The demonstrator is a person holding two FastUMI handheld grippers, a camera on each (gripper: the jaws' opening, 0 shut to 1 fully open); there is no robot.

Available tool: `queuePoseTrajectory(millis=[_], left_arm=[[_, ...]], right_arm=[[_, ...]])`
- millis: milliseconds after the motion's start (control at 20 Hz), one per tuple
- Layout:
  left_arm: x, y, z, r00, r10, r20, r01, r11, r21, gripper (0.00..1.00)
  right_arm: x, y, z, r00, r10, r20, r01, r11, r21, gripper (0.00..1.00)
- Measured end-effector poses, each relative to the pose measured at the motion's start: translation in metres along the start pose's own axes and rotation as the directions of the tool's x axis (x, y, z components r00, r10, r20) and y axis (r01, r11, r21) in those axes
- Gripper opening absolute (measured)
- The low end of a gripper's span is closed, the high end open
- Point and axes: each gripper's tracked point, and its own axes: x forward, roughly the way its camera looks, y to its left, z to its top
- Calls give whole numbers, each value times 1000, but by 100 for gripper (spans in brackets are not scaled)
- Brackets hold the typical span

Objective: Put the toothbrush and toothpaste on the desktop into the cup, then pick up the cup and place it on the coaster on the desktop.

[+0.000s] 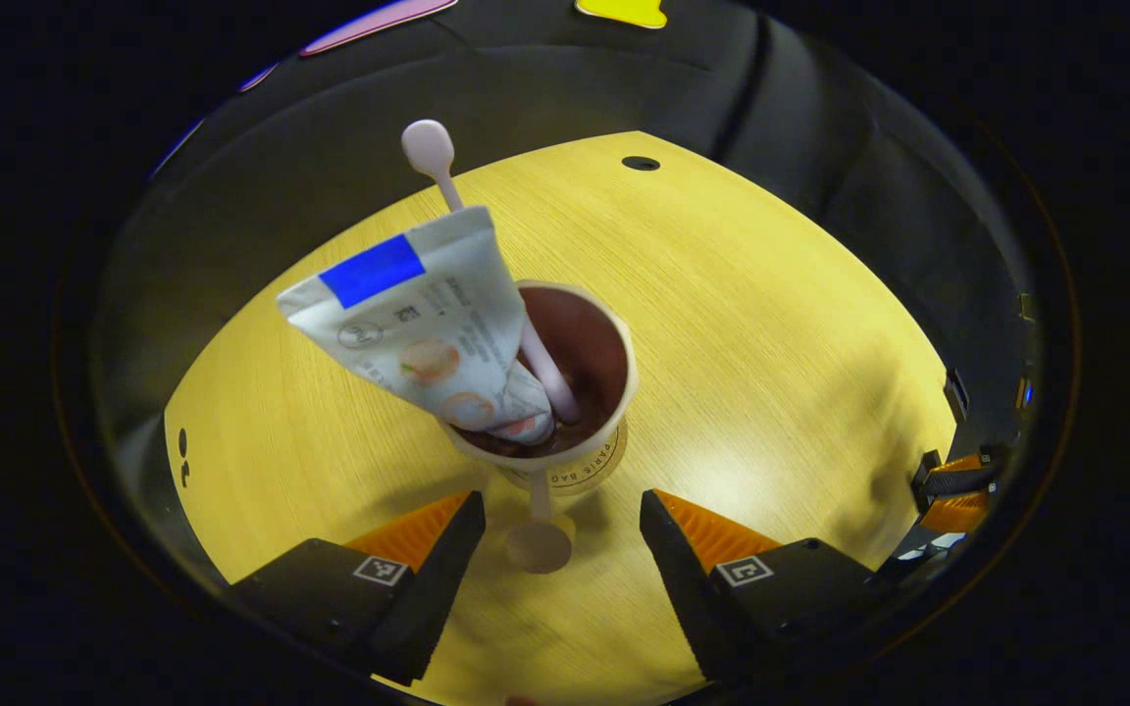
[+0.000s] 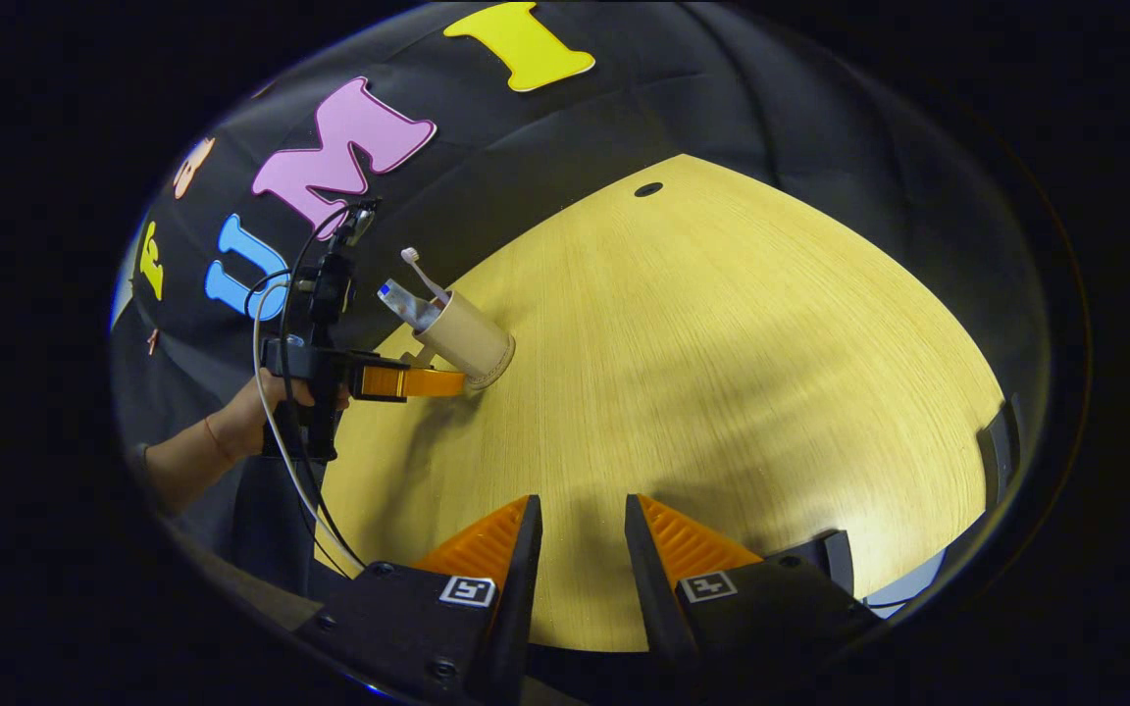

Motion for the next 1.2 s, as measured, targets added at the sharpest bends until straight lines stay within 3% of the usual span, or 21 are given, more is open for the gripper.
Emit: queuePoseTrajectory(millis=[550,1200], left_arm=[[-65,17,-14,994,4,108,4,997,-71,98],[-151,33,-83,959,48,279,20,972,-236,99]], right_arm=[[12,44,1,999,39,-19,-40,998,-49,53],[11,112,1,994,94,-55,-100,988,-120,53]])
